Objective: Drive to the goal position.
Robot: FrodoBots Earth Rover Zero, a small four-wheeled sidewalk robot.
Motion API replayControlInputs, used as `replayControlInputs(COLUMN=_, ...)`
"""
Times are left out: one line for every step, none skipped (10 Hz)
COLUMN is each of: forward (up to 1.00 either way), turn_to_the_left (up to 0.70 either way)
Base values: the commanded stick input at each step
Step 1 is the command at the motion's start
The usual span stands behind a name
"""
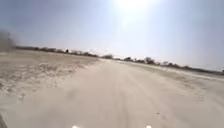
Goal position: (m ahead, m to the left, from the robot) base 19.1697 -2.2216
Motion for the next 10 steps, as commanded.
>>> replayControlInputs(forward=0.70, turn_to_the_left=0.00)
replayControlInputs(forward=0.70, turn_to_the_left=0.00)
replayControlInputs(forward=0.70, turn_to_the_left=0.00)
replayControlInputs(forward=0.70, turn_to_the_left=0.00)
replayControlInputs(forward=0.70, turn_to_the_left=0.00)
replayControlInputs(forward=0.70, turn_to_the_left=0.00)
replayControlInputs(forward=0.70, turn_to_the_left=0.00)
replayControlInputs(forward=0.70, turn_to_the_left=0.00)
replayControlInputs(forward=0.70, turn_to_the_left=0.00)
replayControlInputs(forward=0.70, turn_to_the_left=0.00)
